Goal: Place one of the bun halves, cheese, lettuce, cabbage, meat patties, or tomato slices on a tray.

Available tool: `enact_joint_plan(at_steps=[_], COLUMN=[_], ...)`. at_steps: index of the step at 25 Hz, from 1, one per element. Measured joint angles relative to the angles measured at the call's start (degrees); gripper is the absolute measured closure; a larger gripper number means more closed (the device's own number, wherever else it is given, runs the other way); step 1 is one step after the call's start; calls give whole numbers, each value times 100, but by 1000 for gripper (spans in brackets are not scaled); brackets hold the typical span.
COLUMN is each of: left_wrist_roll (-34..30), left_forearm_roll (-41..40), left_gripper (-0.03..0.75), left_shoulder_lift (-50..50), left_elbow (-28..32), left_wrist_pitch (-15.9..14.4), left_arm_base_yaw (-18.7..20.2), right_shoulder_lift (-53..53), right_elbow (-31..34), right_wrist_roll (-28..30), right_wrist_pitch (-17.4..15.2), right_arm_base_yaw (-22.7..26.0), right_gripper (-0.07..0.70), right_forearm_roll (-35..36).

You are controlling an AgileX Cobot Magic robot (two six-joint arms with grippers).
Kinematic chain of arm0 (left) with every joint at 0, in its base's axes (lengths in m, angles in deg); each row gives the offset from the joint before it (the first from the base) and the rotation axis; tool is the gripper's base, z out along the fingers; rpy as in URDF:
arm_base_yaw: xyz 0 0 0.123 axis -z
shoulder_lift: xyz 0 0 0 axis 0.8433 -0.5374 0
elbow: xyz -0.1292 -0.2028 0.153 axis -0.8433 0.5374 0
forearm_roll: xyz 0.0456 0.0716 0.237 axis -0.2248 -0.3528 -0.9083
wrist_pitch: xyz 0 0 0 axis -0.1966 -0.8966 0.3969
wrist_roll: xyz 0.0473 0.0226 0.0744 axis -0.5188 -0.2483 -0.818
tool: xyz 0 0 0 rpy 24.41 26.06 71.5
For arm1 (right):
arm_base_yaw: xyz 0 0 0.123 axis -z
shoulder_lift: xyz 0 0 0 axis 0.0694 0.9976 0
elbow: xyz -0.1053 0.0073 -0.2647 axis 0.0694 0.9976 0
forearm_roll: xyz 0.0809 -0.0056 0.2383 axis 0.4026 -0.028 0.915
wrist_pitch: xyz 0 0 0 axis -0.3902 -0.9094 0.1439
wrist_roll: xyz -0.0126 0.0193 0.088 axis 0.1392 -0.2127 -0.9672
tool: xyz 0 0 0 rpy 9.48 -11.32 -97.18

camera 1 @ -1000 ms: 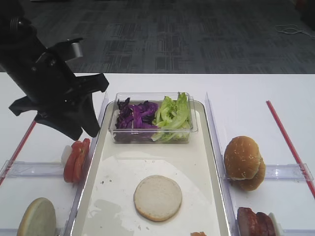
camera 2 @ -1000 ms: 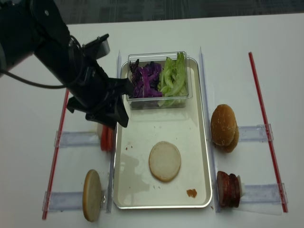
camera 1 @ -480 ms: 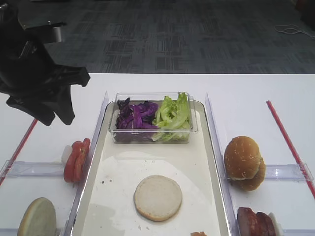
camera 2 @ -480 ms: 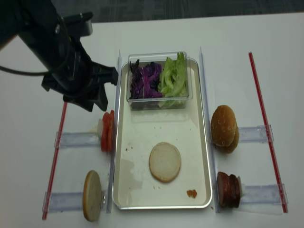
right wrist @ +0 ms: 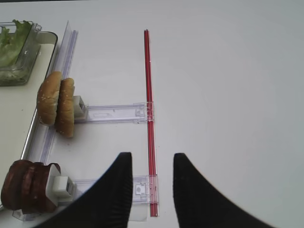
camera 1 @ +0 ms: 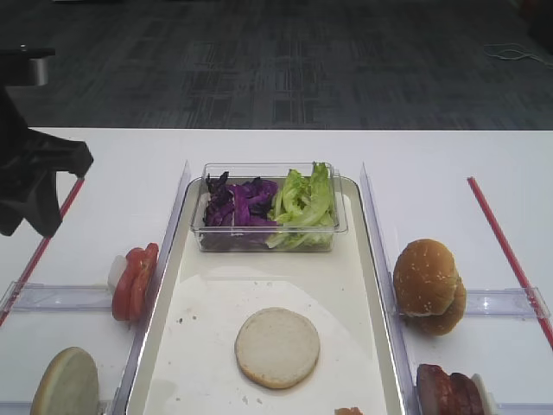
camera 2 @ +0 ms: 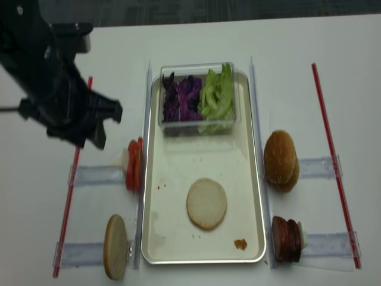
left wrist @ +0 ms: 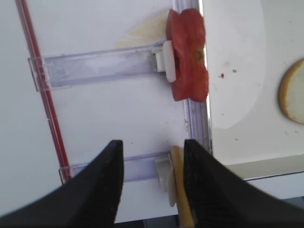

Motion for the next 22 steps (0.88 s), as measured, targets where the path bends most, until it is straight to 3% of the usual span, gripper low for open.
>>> enact_joint_plan(at_steps=[10,22], left_wrist_roll=[-205,-230], left_forearm_roll=[-71,-90], left_gripper=[427,427], left_shoulder_lift=[1222,3209], left_elbow=[839,1852], left_wrist_pitch=[-20,-89], left_arm_base_yaw=[-910,-1010], right_shoulder_lift=[0,0], right_elbow=[0,0], right_wrist_roll=[0,0], right_wrist_pitch=[0,0], right_arm_base_yaw=[0,0], right_gripper=[386,386], right_forearm_roll=[0,0])
